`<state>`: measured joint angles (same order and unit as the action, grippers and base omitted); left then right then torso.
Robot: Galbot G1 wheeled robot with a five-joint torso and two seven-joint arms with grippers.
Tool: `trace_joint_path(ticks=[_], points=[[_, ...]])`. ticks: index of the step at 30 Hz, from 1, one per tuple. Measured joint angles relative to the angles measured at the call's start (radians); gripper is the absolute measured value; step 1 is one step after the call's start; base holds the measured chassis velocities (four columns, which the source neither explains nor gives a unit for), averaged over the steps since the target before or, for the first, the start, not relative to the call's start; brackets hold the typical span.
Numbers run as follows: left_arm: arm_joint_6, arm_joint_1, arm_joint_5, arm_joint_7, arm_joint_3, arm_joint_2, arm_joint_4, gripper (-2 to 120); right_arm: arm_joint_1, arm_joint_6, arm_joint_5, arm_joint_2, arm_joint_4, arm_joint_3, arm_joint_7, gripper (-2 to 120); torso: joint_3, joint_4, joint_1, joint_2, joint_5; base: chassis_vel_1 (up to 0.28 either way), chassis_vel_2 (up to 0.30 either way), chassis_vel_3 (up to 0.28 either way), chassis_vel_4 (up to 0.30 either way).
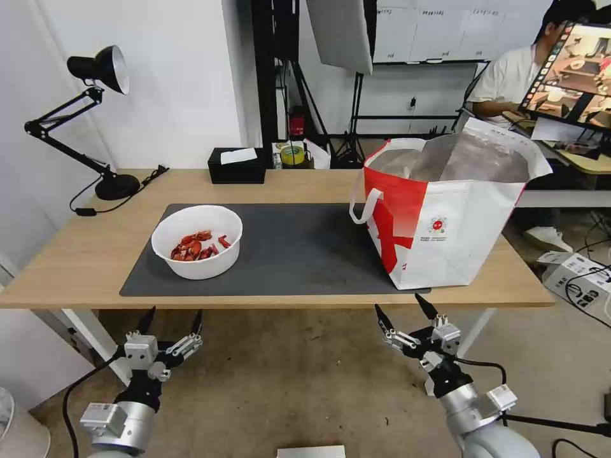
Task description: Pick up the trash from the table and place it into the takeout bag.
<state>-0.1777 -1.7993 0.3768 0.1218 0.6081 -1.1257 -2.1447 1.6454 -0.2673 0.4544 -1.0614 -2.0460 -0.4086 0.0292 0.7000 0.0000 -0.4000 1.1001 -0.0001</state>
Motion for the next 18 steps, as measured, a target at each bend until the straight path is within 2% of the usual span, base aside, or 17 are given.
trace_joint_path(ticks=[12,15,16,18], points=[[0.001,0.008,0.009,-0.001,0.008,0.007,-0.003,100,-0.003,0.011,-0.043,-0.003,0.0,0.017,-0.031,100,0.0,0.0002,0.0,0.0,0.0,0.0,0.0,0.0,0.0],[0.037,0.063,0.078,0.006,0.041,0.067,-0.022,100,-0.004,0.011,-0.042,-0.002,0.0,0.017,-0.031,100,0.0,0.0002,0.0,0.0,0.0,0.0,0.0,0.0,0.0],[0.037,0.063,0.078,0.006,0.041,0.067,-0.022,100,-0.004,0.011,-0.042,-0.002,0.0,0.017,-0.031,100,0.0,0.0002,0.0,0.0,0.0,0.0,0.0,0.0,0.0],[0.068,0.12,0.141,0.023,0.056,0.133,-0.024,100,-0.005,0.011,-0.041,-0.002,0.0,0.017,-0.031,100,0.0,-0.0001,0.0,0.0,0.0,0.0,0.0,0.0,0.0]])
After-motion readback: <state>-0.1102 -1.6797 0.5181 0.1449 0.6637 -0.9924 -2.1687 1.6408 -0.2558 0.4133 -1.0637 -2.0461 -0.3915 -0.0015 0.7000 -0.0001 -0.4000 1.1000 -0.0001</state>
